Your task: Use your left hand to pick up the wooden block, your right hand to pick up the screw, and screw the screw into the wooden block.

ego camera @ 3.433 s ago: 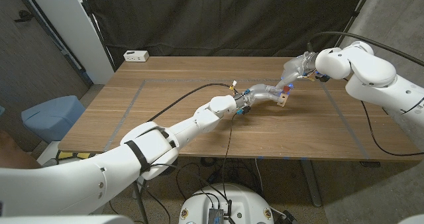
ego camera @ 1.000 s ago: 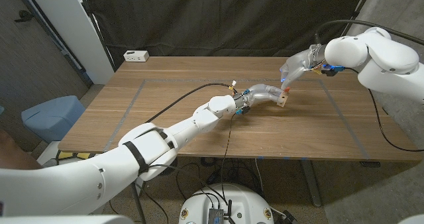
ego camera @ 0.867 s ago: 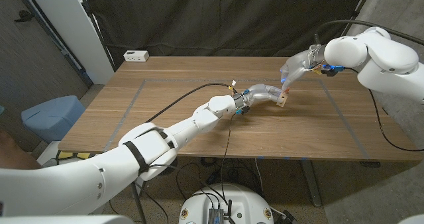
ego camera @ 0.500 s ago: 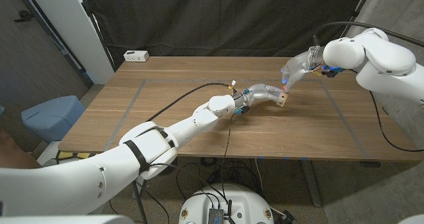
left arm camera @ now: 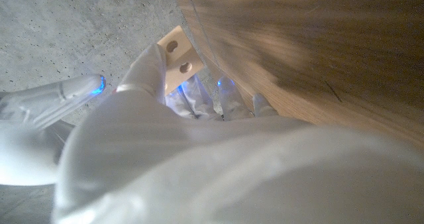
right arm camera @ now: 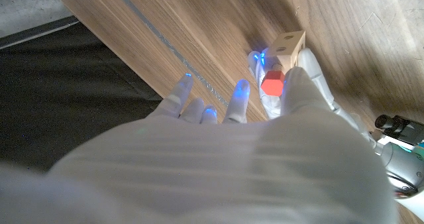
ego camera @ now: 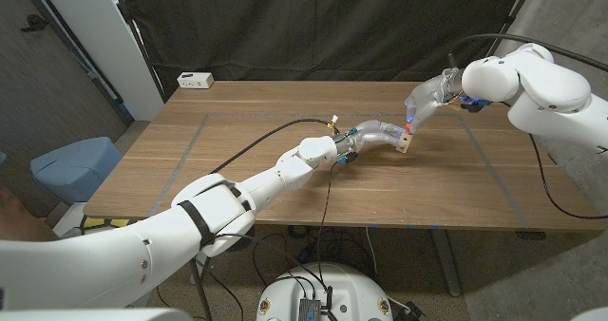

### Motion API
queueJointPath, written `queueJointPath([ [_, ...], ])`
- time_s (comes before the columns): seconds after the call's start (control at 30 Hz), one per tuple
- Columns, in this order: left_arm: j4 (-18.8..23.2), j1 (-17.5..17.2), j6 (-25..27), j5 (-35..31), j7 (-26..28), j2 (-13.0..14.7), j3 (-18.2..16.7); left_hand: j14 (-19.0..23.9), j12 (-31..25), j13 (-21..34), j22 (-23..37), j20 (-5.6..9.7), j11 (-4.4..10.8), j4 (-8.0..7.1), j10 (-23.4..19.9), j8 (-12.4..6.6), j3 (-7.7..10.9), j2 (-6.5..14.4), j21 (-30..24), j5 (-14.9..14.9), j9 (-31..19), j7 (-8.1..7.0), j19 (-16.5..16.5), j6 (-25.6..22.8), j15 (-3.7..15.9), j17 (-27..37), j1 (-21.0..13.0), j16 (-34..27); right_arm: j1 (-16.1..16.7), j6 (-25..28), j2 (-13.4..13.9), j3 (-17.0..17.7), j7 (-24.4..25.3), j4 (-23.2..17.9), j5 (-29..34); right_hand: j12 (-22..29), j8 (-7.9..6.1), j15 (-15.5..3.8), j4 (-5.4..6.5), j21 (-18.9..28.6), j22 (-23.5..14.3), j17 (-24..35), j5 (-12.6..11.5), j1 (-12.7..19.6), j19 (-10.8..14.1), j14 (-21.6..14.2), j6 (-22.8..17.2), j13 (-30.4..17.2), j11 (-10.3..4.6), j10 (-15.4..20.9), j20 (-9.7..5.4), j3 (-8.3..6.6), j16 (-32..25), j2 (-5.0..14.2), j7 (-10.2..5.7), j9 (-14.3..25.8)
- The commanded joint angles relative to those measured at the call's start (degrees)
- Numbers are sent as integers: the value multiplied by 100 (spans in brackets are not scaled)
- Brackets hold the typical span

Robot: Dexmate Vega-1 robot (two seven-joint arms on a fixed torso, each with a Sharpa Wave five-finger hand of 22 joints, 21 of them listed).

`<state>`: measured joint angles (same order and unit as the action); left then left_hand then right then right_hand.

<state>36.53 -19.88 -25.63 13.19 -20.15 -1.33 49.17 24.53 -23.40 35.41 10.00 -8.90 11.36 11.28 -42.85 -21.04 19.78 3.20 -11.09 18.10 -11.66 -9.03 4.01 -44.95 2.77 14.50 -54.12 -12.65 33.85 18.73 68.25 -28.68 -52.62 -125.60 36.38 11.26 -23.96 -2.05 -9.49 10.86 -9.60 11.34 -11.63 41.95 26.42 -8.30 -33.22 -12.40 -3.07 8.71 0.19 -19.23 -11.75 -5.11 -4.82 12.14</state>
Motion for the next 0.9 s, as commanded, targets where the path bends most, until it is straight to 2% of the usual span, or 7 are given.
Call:
queueJointPath([
  [0.03,98,-35,47,-15,26,35,3,46,-28,20,33,-12,10,-244,-16,-35,281,314,-42,22,-77,114,44,-280,304,26,238,-1,127,48,-8,76,159,-13,14,65,-61,-295,25,30,-18,31,35,61,55,-78,-135,-8,-4,116,-15,-47,-32,7,-6,20],
  [0.37,106,-37,65,-23,42,25,14,47,-34,16,33,-14,-2,-241,-27,-29,286,315,-42,22,-77,119,42,-275,299,26,237,-1,236,30,11,135,377,-17,-38,113,-231,-375,14,51,-18,38,48,198,171,-250,-565,-8,-14,323,-82,-153,-88,39,73,29],
  [0.6,54,-18,58,-25,40,-3,19,49,-35,15,33,-15,11,-242,-26,-34,292,319,-41,23,-78,120,42,-297,299,25,238,0,251,13,19,146,433,0,-57,132,-302,-393,-4,51,-17,37,53,287,211,-322,-752,-7,-19,434,-102,-212,-102,35,2,28],
  [0.9,-117,38,1,-13,8,-82,19,52,-39,15,33,-14,5,-242,-27,-25,295,323,-40,21,-78,122,39,-286,300,26,238,-3,305,-33,34,167,564,22,-87,156,-377,-443,3,62,-17,42,60,344,293,-438,-963,-4,-126,577,-159,-270,-131,39,-1,22],
])
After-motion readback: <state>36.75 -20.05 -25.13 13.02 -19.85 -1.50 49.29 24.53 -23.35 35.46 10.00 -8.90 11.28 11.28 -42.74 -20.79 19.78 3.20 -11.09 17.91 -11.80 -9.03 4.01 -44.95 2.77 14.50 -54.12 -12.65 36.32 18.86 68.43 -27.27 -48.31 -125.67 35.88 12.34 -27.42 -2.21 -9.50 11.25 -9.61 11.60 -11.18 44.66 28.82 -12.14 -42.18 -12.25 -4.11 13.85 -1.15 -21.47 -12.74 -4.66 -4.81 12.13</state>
